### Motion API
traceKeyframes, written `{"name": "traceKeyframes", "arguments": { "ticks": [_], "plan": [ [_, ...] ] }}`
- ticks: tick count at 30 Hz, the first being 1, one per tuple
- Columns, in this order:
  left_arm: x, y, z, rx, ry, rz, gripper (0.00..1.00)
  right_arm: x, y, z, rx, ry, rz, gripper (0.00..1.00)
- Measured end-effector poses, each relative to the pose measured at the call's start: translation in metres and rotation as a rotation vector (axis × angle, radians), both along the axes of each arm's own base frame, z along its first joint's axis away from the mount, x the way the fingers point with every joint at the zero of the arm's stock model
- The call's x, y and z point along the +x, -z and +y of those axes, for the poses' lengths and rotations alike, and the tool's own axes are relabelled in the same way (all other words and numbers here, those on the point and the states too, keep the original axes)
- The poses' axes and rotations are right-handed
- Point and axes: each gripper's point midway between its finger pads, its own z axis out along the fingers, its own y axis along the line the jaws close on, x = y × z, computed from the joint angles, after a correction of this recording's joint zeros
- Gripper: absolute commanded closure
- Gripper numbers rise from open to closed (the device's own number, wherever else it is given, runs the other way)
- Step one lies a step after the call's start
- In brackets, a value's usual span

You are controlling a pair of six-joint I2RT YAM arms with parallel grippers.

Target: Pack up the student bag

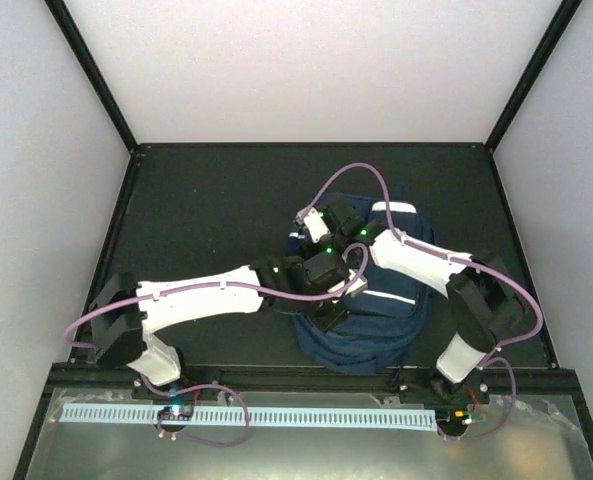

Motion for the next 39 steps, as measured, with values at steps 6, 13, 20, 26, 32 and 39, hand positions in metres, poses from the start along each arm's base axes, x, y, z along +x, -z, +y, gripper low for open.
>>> {"name": "traceKeyframes", "arguments": {
  "ticks": [6, 13, 20, 26, 32, 39],
  "plan": [
    [0.003, -0.003, -0.007, -0.057, -0.058, 0.018, 0.76, 0.014, -0.026, -0.014, 0.061, 0.046, -0.026, 0.30],
    [0.001, -0.023, -0.001, -0.166, -0.088, 0.013, 0.36, 0.014, -0.082, -0.047, 0.111, 0.130, -0.118, 0.31],
    [0.007, -0.055, 0.024, -0.299, -0.182, -0.009, 0.01, -0.021, -0.100, -0.089, 0.105, 0.242, -0.095, 0.31],
    [0.037, -0.048, 0.069, -0.360, -0.445, 0.086, 0.01, -0.056, -0.112, -0.120, 0.120, 0.324, -0.058, 0.29],
    [0.059, -0.011, 0.105, -0.374, -0.645, 0.208, 0.05, -0.066, -0.106, -0.148, 0.073, 0.458, -0.011, 0.26],
    [0.071, 0.012, 0.096, -0.303, -0.634, 0.307, 0.10, -0.056, -0.064, -0.219, 0.015, 0.744, 0.067, 0.07]
  ]
}}
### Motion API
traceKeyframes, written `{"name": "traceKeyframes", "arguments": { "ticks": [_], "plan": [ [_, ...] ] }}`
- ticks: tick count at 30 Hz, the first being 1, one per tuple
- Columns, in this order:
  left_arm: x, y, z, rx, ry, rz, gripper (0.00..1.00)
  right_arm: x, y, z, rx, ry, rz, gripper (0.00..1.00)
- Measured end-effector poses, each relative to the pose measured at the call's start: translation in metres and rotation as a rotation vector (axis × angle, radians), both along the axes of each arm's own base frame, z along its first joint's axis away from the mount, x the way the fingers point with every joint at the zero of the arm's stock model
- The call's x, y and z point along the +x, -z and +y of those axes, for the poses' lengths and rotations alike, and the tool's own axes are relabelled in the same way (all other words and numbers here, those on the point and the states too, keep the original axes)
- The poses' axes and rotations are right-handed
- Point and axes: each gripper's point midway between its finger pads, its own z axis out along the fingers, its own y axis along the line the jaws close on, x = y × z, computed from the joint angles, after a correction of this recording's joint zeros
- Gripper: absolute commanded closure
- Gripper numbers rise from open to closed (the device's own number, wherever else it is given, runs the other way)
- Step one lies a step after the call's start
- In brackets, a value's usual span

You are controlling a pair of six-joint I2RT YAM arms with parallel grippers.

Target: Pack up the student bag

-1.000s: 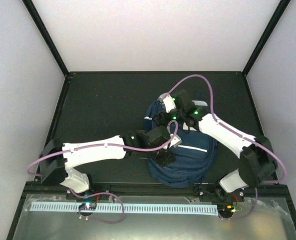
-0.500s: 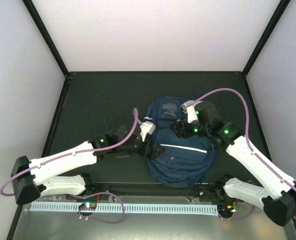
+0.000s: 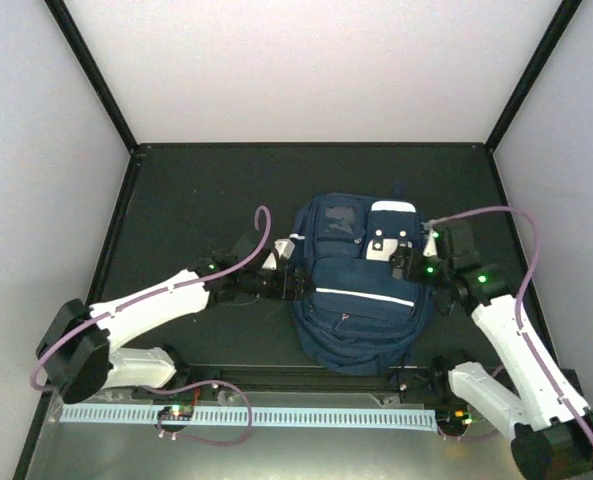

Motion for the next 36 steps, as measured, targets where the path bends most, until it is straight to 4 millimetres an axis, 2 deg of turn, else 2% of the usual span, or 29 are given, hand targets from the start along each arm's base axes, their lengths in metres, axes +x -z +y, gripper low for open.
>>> {"name": "traceKeyframes", "arguments": {
  "ticks": [3, 7, 11, 14, 16, 20, 22, 26, 28, 30, 33, 36],
  "plan": [
    [0.008, 0.010, -0.001, 0.011, 0.002, 0.029, 0.13, 0.002, 0.015, -0.035, 0.028, 0.136, 0.025, 0.04],
    [0.024, 0.016, 0.005, -0.004, -0.030, 0.037, 0.24, 0.008, 0.038, -0.054, 0.093, 0.226, 0.093, 0.04],
    [0.041, 0.027, 0.008, -0.020, -0.057, 0.050, 0.29, 0.007, 0.060, -0.043, 0.181, 0.207, 0.147, 0.04],
    [0.049, 0.036, 0.009, -0.036, -0.068, 0.067, 0.36, 0.009, 0.071, -0.032, 0.245, 0.169, 0.166, 0.07],
    [0.054, 0.044, 0.010, -0.058, -0.077, 0.081, 0.37, 0.012, 0.079, -0.026, 0.277, 0.149, 0.188, 0.07],
    [0.065, 0.055, 0.022, -0.102, -0.117, 0.097, 0.42, 0.021, 0.088, -0.009, 0.286, 0.097, 0.227, 0.07],
    [0.070, 0.054, 0.028, -0.122, -0.135, 0.089, 0.42, 0.030, 0.087, 0.004, 0.283, 0.063, 0.235, 0.08],
    [0.078, 0.046, 0.051, -0.130, -0.206, 0.041, 0.41, 0.051, 0.079, 0.045, 0.268, -0.038, 0.238, 0.08],
    [0.080, 0.031, 0.069, -0.119, -0.263, -0.023, 0.39, 0.062, 0.071, 0.069, 0.269, -0.092, 0.226, 0.08],
    [0.079, 0.007, 0.085, -0.109, -0.303, -0.115, 0.38, 0.070, 0.064, 0.082, 0.274, -0.120, 0.210, 0.08],
    [0.073, -0.020, 0.094, -0.115, -0.306, -0.206, 0.37, 0.082, 0.048, 0.088, 0.253, -0.127, 0.172, 0.09],
    [0.064, -0.029, 0.098, -0.109, -0.296, -0.226, 0.37, 0.094, 0.025, 0.083, 0.202, -0.108, 0.107, 0.09]
  ]
}}
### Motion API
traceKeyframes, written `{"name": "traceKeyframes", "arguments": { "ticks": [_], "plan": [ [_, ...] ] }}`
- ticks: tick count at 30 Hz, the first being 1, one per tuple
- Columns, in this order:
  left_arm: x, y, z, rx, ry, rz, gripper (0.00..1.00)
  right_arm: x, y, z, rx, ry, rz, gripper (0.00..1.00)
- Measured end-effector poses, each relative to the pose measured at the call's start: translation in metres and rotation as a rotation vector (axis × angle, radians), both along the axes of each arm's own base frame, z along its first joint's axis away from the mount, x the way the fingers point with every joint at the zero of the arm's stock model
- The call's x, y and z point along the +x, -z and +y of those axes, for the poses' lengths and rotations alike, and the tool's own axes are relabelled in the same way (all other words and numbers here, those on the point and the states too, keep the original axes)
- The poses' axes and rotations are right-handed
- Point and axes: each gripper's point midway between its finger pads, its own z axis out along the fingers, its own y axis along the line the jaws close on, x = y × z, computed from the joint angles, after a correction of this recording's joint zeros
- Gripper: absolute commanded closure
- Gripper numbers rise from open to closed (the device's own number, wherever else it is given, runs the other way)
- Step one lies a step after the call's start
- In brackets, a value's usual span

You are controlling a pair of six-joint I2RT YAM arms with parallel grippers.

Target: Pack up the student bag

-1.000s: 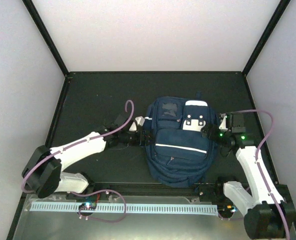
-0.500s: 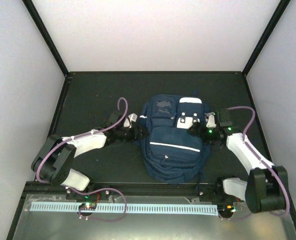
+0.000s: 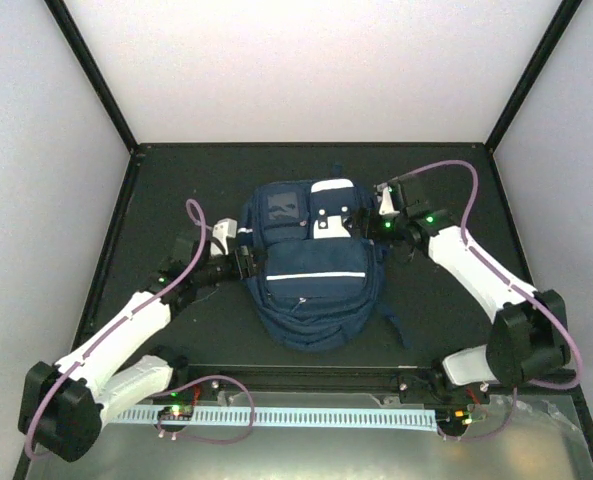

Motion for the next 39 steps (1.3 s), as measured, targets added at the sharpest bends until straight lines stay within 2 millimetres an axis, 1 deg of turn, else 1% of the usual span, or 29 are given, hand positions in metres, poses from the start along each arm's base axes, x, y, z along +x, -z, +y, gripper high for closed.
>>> {"name": "traceKeyframes", "arguments": {
  "ticks": [2, 3, 5, 7, 9, 11, 13, 16, 19, 23, 25, 30, 31, 32, 34, 36, 39],
  "plan": [
    [-0.005, 0.004, 0.002, 0.012, 0.004, 0.024, 0.38, 0.003, -0.017, -0.006, -0.038, 0.022, -0.063, 0.12],
    [-0.009, 0.007, 0.002, 0.016, 0.010, 0.043, 0.39, -0.001, -0.025, -0.008, -0.050, 0.024, -0.086, 0.15],
    [-0.014, 0.011, 0.001, 0.013, 0.025, 0.070, 0.41, -0.015, -0.039, -0.009, -0.069, 0.019, -0.126, 0.18],
    [-0.019, 0.012, -0.003, -0.005, 0.048, 0.093, 0.48, -0.037, -0.052, -0.002, -0.070, -0.008, -0.161, 0.22],
    [-0.023, 0.011, -0.007, -0.030, 0.069, 0.115, 0.51, -0.063, -0.058, 0.014, -0.054, -0.062, -0.173, 0.25],
    [-0.028, 0.009, -0.012, -0.062, 0.092, 0.139, 0.52, -0.091, -0.060, 0.033, -0.032, -0.115, -0.166, 0.26],
    [-0.031, 0.008, -0.016, -0.089, 0.107, 0.163, 0.51, -0.112, -0.057, 0.049, -0.017, -0.144, -0.139, 0.28],
    [-0.035, 0.009, -0.020, -0.117, 0.117, 0.195, 0.48, -0.133, -0.050, 0.068, -0.016, -0.151, -0.101, 0.31],
    [-0.039, 0.014, -0.023, -0.134, 0.117, 0.226, 0.46, -0.157, -0.039, 0.088, -0.026, -0.165, -0.061, 0.33],
    [-0.042, 0.021, -0.023, -0.135, 0.111, 0.257, 0.46, -0.180, -0.026, 0.107, -0.036, -0.169, -0.016, 0.37],
    [-0.042, 0.022, -0.024, -0.137, 0.111, 0.263, 0.46, -0.188, -0.017, 0.117, -0.041, -0.164, 0.008, 0.45],
    [-0.040, 0.028, -0.028, -0.140, 0.121, 0.287, 0.46, -0.201, 0.000, 0.140, -0.034, -0.126, 0.042, 0.49],
    [-0.040, 0.030, -0.029, -0.139, 0.121, 0.295, 0.46, -0.202, 0.003, 0.143, -0.028, -0.110, 0.047, 0.50],
    [-0.039, 0.032, -0.030, -0.139, 0.123, 0.302, 0.46, -0.202, 0.006, 0.145, -0.027, -0.097, 0.052, 0.54],
    [-0.039, 0.037, -0.031, -0.137, 0.128, 0.318, 0.46, -0.199, 0.013, 0.146, -0.042, -0.060, 0.062, 0.59],
    [-0.039, 0.041, -0.033, -0.134, 0.133, 0.335, 0.46, -0.195, 0.022, 0.146, -0.078, -0.021, 0.074, 0.58],
    [-0.039, 0.045, -0.035, -0.134, 0.136, 0.347, 0.46, -0.190, 0.029, 0.147, -0.117, 0.024, 0.080, 0.57]
  ]
}}
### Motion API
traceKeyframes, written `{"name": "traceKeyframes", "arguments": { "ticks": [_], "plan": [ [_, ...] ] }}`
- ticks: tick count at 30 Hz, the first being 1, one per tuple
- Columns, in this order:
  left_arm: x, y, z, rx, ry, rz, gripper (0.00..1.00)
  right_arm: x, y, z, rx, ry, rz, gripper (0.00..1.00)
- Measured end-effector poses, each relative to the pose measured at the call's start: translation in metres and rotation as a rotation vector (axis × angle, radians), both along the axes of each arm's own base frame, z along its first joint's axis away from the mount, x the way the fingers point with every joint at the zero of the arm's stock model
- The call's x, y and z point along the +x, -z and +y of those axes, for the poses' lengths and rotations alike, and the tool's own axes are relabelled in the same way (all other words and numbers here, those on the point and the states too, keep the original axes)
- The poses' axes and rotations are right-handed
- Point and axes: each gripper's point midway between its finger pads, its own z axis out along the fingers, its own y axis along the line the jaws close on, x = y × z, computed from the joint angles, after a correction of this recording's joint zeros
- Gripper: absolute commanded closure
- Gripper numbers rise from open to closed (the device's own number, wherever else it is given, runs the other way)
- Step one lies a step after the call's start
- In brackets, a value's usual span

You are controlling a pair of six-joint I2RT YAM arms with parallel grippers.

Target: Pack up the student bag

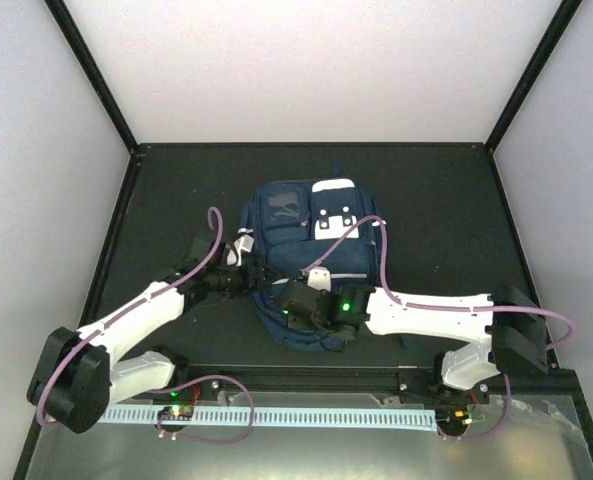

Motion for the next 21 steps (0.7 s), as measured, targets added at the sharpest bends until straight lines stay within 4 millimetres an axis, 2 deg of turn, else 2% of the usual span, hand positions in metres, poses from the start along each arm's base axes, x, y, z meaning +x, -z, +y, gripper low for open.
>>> {"name": "traceKeyframes", "arguments": {
  "ticks": [7, 13, 18, 21],
  "plan": [
    [0.000, -0.002, 0.001, 0.005, -0.003, -0.009, 0.46, 0.003, 0.010, -0.009, -0.048, 0.058, 0.002, 0.57],
    [-0.001, -0.018, 0.004, -0.002, -0.020, -0.068, 0.46, 0.006, 0.019, -0.012, -0.082, 0.076, -0.005, 0.57],
    [-0.002, -0.016, 0.005, 0.005, -0.022, -0.064, 0.46, 0.010, 0.029, -0.009, -0.121, 0.070, -0.020, 0.58],
    [-0.002, -0.013, 0.005, 0.013, -0.020, -0.052, 0.46, 0.014, 0.031, -0.006, -0.135, 0.067, -0.029, 0.61]
  ]
}}
